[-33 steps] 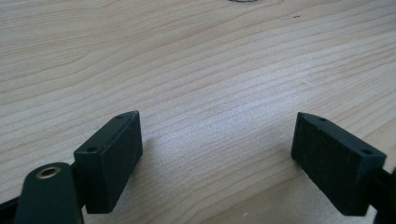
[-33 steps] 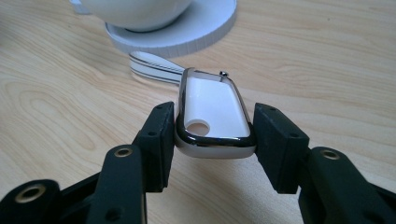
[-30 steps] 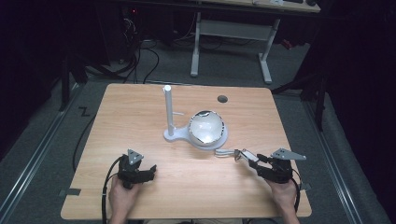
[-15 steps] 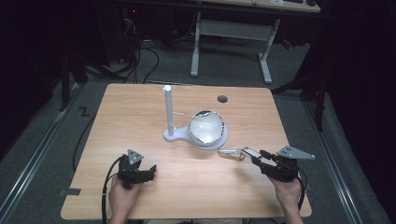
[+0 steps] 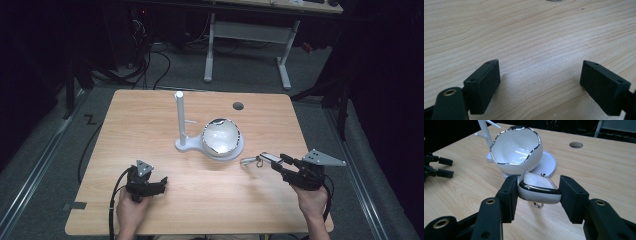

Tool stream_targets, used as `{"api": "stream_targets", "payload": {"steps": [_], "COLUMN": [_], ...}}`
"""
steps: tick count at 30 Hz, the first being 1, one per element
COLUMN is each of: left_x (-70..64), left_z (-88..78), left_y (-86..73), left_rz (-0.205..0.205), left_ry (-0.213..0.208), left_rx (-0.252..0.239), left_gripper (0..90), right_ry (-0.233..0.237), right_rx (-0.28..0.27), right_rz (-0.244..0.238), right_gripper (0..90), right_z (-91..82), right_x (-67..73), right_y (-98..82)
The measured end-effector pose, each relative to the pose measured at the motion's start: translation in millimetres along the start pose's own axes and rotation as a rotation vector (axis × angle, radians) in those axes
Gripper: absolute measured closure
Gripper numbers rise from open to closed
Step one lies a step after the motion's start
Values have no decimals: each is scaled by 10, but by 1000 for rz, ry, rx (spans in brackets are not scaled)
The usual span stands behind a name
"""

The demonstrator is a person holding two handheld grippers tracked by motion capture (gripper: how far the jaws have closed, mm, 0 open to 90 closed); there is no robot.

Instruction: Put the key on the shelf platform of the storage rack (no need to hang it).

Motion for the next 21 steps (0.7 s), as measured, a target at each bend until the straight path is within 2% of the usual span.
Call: {"api": "stream_targets", "payload": {"steps": [21], "left_x": [0], "left_z": [0], "left_y": [1], "left_rz": [1], "left_ry": [0], "left_rx": [0], "left_gripper": [167], "right_ry": [59], "right_rx": [-49], "right_rz": [-65], "right_gripper": [518], "right_z": [-46], "right_x": [226], "right_y": [435]}}
Point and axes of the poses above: each handheld gripper's, and its own axes: z roughly forward along the jaws, y roughly out of its top, x roughly to its left, the point moved 8 cm from there along z, roughly forward along the jaws, and after that the axes turned 6 degrees about -y, right-handed, at the moved point
